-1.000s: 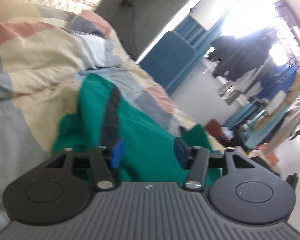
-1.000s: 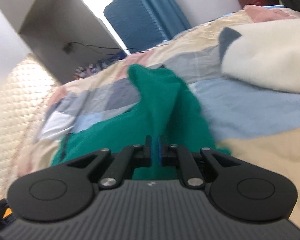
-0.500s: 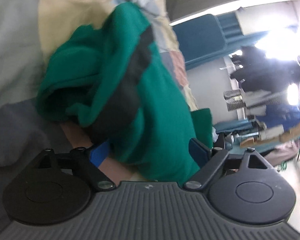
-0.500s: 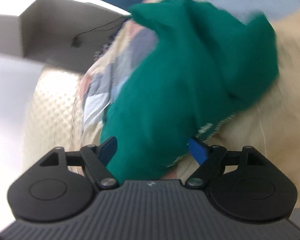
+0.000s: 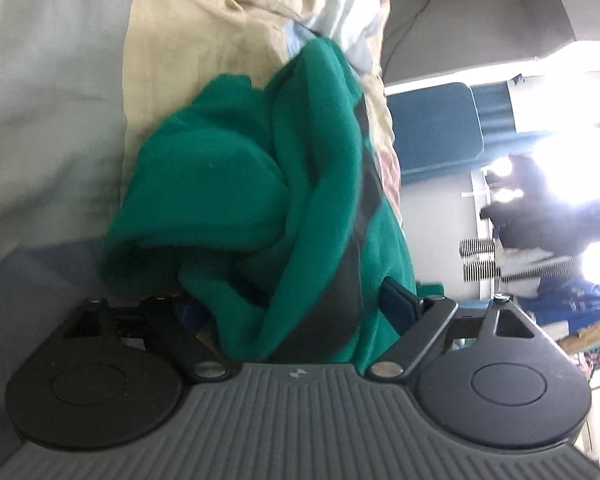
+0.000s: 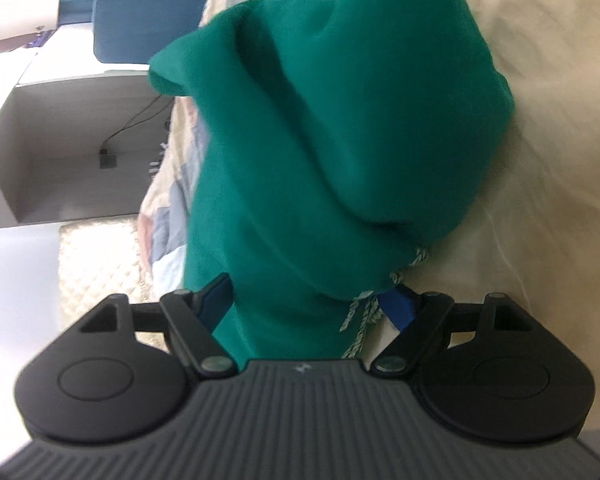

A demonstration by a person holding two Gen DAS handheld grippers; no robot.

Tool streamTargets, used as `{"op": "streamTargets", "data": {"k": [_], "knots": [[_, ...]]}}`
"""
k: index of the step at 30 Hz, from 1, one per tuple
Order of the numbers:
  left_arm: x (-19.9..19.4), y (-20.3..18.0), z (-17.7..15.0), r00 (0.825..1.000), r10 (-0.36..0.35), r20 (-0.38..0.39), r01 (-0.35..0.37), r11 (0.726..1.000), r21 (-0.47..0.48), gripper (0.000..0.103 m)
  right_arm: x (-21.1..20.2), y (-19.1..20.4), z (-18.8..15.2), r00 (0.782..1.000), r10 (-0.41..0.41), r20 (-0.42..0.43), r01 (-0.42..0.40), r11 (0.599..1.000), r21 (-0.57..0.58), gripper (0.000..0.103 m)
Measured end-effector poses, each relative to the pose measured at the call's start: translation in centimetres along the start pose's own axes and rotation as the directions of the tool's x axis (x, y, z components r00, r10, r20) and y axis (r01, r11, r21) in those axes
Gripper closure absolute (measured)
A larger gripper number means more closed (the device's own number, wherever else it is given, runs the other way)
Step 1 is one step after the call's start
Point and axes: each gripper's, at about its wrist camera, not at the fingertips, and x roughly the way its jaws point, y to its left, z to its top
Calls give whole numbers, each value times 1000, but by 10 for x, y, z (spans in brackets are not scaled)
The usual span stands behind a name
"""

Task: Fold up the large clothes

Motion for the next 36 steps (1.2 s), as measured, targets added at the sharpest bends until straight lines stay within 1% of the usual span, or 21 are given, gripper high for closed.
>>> {"op": "streamTargets", "data": {"k": [2, 4, 6, 7, 8, 9, 10, 11, 12, 14, 16, 17, 18, 21, 23, 26, 29, 31, 34, 36], "knots": [[5, 1, 1, 1000, 7, 25, -7, 1000, -7, 17, 11, 3, 2, 1000, -6, -1, 6, 1000, -11, 16], [3, -2, 2, 999, 22, 42, -23, 999, 25, 23, 18, 5, 3, 1000, -16, -2, 16, 999, -30, 15], [1, -7, 1, 998, 36, 54, -39, 997, 68, 37, 24, 10, 4, 999, -35, -10, 34, 997, -72, 16], [-3, -8, -3, 998, 31, 58, -36, 996, 80, 42, 24, 14, 3, 999, -40, -12, 39, 995, -97, 18], [-5, -10, -4, 998, 28, 60, -33, 995, 93, 51, 23, 15, 2, 999, -44, -7, 43, 993, -110, 27], [-7, -13, -5, 998, 29, 62, -36, 993, 109, 59, 22, 16, 1, 999, -51, -3, 51, 991, -126, 31], [-10, -16, -6, 997, 30, 65, -38, 992, 124, 63, 21, 19, 0, 998, -59, -3, 58, 987, -152, 39], [-13, -18, -6, 997, 27, 67, -36, 990, 136, 69, 22, 22, -2, 998, -62, -3, 60, 982, -180, 48], [-15, -18, -5, 997, 22, 70, -32, 988, 151, 73, 19, 26, -3, 998, -58, 0, 57, 977, -206, 52], [-25, -22, -9, 997, 19, 81, -34, 982, 186, 77, 12, 33, -9, 999, -44, 13, 46, 966, -256, 61], [-36, -27, -13, 996, 22, 85, -40, 975, 221, 79, 3, 41, -16, 999, -29, 26, 35, 953, -300, 66], [-42, -28, -15, 996, 20, 83, -39, 972, 231, 80, -4, 44, -22, 999, -19, 40, 32, 941, -336, 70], [-49, -29, -17, 997, 16, 79, -34, 971, 238, 80, -12, 47, -28, 999, -7, 52, 25, 932, -361, 72], [-70, -36, -24, 997, -10, 77, -11, 963, 271, 80, -35, 53, -39, 997, 29, 74, 4, 907, -421, 79], [-89, -43, -36, 997, -26, 79, 0, 951, 309, 80, -54, 54, -45, 995, 53, 82, -11, 894, -447, 84], [-113, -48, -53, 997, -29, 76, 1, 935, 353, 80, -71, 52, -54, 994, 69, 90, -19, 885, -465, 87], [-136, -42, -68, 998, -21, 55, 1, 941, 338, 80, -90, 46, -63, 993, 64, 97, -8, 869, -494, 90], [-156, -36, -78, 999, -22, 45, 6, 945, 328, 80, -102, 44, -77, 993, 66, 96, -6, 852, -523, 91], [-179, -30, -88, 999, -29, 43, 12, 939, 343, 80, -126, 37, -92, 992, 89, 95, -20, 826, -563, 92], [-185, -28, -92, 999, -28, 30, 16, 943, 331, 76, -129, 35, -94, 990, 98, 105, -20, 818, -575, 92]]}}
